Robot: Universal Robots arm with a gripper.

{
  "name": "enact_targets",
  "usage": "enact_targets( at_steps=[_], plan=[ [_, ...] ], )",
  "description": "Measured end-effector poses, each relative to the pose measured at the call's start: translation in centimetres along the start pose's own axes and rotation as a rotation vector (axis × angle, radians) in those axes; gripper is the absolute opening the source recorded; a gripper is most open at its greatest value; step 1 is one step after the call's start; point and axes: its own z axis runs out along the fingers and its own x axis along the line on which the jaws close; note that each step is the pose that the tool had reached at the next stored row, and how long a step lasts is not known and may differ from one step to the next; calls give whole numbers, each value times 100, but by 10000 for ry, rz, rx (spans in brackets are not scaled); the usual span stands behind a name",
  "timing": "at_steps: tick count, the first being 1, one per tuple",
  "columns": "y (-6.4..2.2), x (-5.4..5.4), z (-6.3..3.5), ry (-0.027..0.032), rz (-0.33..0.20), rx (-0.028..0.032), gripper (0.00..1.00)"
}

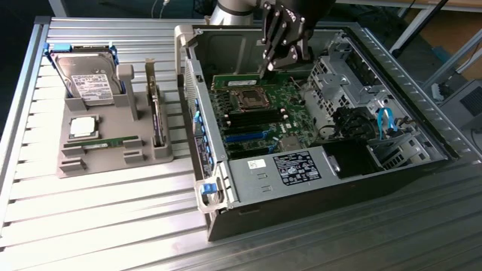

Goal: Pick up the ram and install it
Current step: 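Insert the ram into the slot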

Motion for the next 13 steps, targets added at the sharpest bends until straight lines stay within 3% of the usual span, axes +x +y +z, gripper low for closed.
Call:
enact_targets(
  at_steps=[8,10,13],
  plan=[
    [-18,0,-1,-1,-2,-2,12],
    [-15,0,-1,2,-24,28,12],
    [-10,0,-1,8,-76,124,12]
  ],
)
